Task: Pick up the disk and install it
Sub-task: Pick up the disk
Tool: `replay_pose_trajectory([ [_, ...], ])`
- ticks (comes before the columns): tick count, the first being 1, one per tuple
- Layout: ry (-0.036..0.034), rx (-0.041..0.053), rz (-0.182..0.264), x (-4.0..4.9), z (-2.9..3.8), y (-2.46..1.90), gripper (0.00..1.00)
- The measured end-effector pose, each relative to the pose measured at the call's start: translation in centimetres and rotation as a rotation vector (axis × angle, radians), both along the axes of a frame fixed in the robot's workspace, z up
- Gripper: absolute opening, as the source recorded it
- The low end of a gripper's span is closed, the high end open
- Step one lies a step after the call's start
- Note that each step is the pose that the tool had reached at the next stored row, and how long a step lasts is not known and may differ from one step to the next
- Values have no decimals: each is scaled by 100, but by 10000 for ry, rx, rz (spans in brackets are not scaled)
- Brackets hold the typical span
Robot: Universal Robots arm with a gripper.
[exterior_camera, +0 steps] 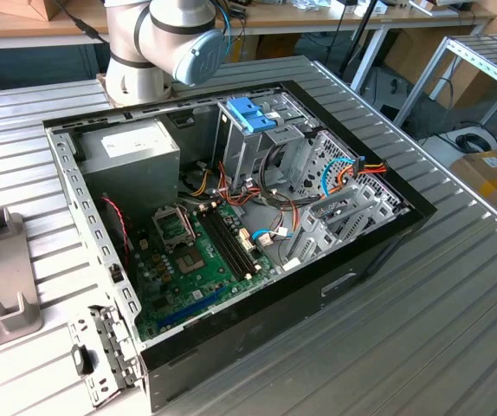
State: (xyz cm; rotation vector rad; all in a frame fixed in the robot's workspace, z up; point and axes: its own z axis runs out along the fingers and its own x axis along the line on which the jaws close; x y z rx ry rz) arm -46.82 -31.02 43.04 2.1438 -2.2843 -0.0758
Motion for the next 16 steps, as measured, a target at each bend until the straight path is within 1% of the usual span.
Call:
replay_pose_trajectory([
  [16,0,1,-1,0,111,0,37],
])
